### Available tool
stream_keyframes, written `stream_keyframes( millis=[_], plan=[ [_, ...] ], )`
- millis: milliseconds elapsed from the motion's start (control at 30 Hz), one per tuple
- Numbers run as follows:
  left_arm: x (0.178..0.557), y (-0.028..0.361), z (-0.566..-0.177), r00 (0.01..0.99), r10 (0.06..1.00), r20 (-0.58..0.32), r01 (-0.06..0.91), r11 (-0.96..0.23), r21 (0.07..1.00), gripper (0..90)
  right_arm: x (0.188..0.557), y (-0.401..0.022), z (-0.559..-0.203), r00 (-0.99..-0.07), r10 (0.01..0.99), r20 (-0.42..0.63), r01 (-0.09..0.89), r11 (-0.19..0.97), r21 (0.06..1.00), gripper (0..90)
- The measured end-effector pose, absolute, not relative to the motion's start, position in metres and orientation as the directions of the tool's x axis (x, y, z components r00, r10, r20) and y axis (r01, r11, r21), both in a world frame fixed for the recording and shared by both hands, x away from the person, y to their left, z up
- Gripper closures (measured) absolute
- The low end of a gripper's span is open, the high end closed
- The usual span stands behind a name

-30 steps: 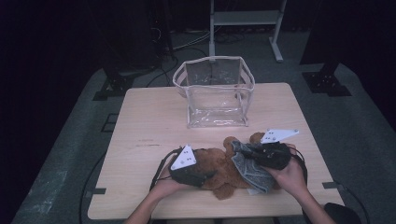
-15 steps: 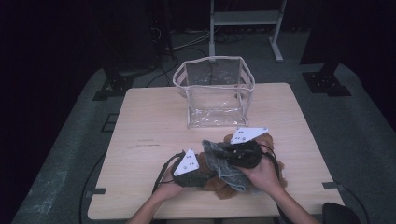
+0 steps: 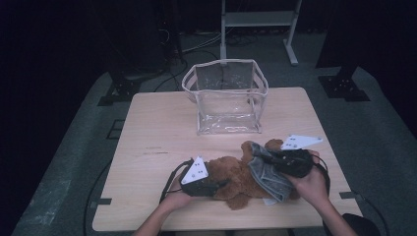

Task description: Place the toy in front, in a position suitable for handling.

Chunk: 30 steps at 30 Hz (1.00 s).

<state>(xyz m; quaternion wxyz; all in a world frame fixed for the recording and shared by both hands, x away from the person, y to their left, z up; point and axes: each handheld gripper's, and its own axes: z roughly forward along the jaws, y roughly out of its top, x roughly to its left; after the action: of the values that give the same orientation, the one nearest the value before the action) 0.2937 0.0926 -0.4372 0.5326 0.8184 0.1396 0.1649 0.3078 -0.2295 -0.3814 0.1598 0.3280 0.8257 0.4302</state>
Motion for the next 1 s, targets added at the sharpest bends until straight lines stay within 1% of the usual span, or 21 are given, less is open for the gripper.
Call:
stream_keyframes(
  millis=[133, 200, 333, 433, 500, 533, 633, 667, 733, 767, 833, 933, 967, 1000],
  plan=[
    [0.295, 0.093, -0.438, 0.907, 0.406, 0.114, 0.059, -0.389, 0.919, 36.4, 0.309, -0.253, -0.386, -0.69, 0.722, 0.042, 0.444, 0.377, 0.813, 79.0],
    [0.295, 0.093, -0.438, 0.905, 0.408, 0.117, 0.057, -0.389, 0.92, 36.2, 0.307, -0.256, -0.384, -0.692, 0.719, 0.064, 0.442, 0.352, 0.825, 79.0],
    [0.296, 0.093, -0.438, 0.906, 0.408, 0.113, 0.06, -0.388, 0.92, 36.1, 0.3, -0.243, -0.372, -0.744, 0.66, 0.104, 0.407, 0.324, 0.854, 78.9],
    [0.295, 0.093, -0.438, 0.905, 0.41, 0.113, 0.059, -0.385, 0.921, 36.1, 0.3, -0.232, -0.367, -0.768, 0.635, 0.088, 0.383, 0.345, 0.857, 78.8],
    [0.295, 0.093, -0.438, 0.905, 0.407, 0.123, 0.051, -0.392, 0.919, 36.1, 0.304, -0.222, -0.373, -0.776, 0.629, 0.041, 0.365, 0.395, 0.843, 78.9],
    [0.295, 0.093, -0.438, 0.905, 0.407, 0.126, 0.05, -0.394, 0.918, 36.1, 0.307, -0.222, -0.377, -0.766, 0.642, 0.016, 0.366, 0.417, 0.832, 78.9],
    [0.295, 0.092, -0.438, 0.903, 0.409, 0.13, 0.047, -0.395, 0.917, 36.1, 0.313, -0.229, -0.386, -0.745, 0.667, 0.016, 0.389, 0.415, 0.822, 78.9],
    [0.296, 0.092, -0.438, 0.902, 0.412, 0.126, 0.05, -0.391, 0.919, 36.1, 0.32, -0.242, -0.391, -0.715, 0.699, 0.025, 0.414, 0.395, 0.82, 78.8],
    [0.297, 0.092, -0.438, 0.901, 0.415, 0.125, 0.054, -0.394, 0.917, 36.1, 0.325, -0.254, -0.392, -0.679, 0.734, -0.001, 0.432, 0.401, 0.808, 78.8],
    [0.297, 0.092, -0.438, 0.901, 0.414, 0.128, 0.052, -0.396, 0.917, 36.1, 0.326, -0.259, -0.391, -0.667, 0.745, 0.012, 0.448, 0.389, 0.805, 78.8],
    [0.297, 0.092, -0.438, 0.902, 0.413, 0.13, 0.05, -0.397, 0.917, 36.1, 0.326, -0.262, -0.389, -0.665, 0.747, 0.019, 0.451, 0.381, 0.807, 78.8],
    [0.297, 0.092, -0.438, 0.902, 0.413, 0.126, 0.051, -0.393, 0.918, 36.1, 0.318, -0.261, -0.377, -0.692, 0.72, 0.051, 0.422, 0.346, 0.838, 78.8],
    [0.297, 0.092, -0.438, 0.902, 0.415, 0.123, 0.053, -0.389, 0.92, 36.0, 0.315, -0.256, -0.372, -0.711, 0.7, 0.066, 0.41, 0.336, 0.848, 78.7],
    [0.298, 0.092, -0.438, 0.902, 0.415, 0.122, 0.055, -0.389, 0.92, 35.8, 0.309, -0.242, -0.365, -0.753, 0.653, 0.079, 0.381, 0.334, 0.862, 78.6]
  ],
)
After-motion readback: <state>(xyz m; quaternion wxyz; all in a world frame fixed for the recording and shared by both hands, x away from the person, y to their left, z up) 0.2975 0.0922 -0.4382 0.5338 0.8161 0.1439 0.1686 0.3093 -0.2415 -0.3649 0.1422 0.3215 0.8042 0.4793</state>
